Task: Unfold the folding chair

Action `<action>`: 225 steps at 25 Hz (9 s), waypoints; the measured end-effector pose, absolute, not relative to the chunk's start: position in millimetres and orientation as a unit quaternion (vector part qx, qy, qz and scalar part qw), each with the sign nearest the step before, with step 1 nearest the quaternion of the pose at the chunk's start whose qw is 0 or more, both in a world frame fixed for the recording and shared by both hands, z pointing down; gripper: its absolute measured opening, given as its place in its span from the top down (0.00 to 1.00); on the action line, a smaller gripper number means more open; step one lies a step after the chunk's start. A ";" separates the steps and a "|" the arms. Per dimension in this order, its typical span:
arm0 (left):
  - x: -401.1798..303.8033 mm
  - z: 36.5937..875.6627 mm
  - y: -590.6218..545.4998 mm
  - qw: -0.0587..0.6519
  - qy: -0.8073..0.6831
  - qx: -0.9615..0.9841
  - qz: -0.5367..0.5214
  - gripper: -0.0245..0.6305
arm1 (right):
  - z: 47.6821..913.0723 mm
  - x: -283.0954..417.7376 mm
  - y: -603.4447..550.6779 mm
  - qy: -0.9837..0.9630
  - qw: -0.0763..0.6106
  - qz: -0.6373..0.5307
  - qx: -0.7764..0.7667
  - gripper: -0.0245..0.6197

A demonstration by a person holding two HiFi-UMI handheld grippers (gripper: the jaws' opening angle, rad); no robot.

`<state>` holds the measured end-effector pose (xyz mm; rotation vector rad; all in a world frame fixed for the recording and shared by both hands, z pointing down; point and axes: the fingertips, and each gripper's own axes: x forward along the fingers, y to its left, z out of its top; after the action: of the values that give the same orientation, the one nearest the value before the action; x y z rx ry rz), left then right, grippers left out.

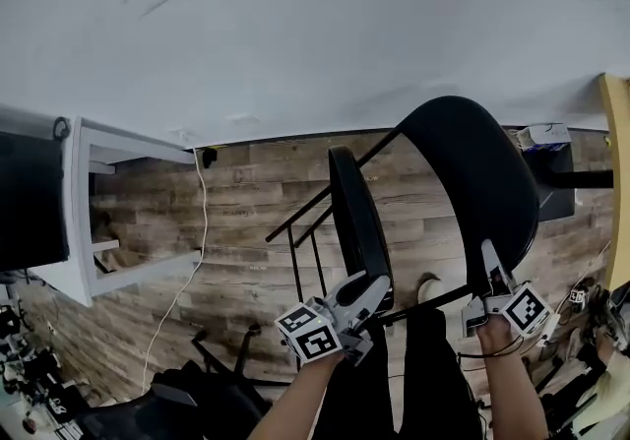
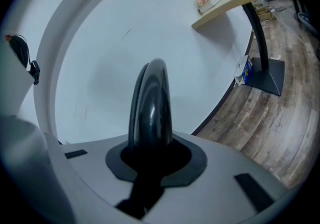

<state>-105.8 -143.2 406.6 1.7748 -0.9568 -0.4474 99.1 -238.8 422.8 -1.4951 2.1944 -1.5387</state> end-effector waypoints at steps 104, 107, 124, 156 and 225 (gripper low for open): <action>-339.3 660.5 200.6 0.591 -0.565 0.569 -0.092 0.55 | 460.2 62.2 66.9 0.767 -0.014 -0.396 -0.504 0.85; -343.6 671.9 201.8 0.597 -0.561 0.564 -0.098 0.54 | 474.6 70.7 63.9 0.758 -0.012 -0.413 -0.504 0.84; -368.2 709.0 66.8 0.610 -0.555 0.563 -0.063 0.49 | 476.1 45.8 -0.2 0.749 -0.025 -0.393 -0.533 0.85; -388.1 662.4 67.3 0.535 -0.610 0.583 -0.021 0.65 | 480.5 13.3 -34.8 0.755 -0.072 -0.401 -0.513 0.82; -1.5 -4.8 84.3 0.115 -0.686 0.716 -0.057 0.94 | -24.0 307.3 -34.6 0.890 -0.039 -0.056 -0.450 0.96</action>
<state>-1.5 84.3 -4.8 2.0983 -2.0100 -0.1675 307.3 -34.6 -24.0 -1.4511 2.8677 -0.1806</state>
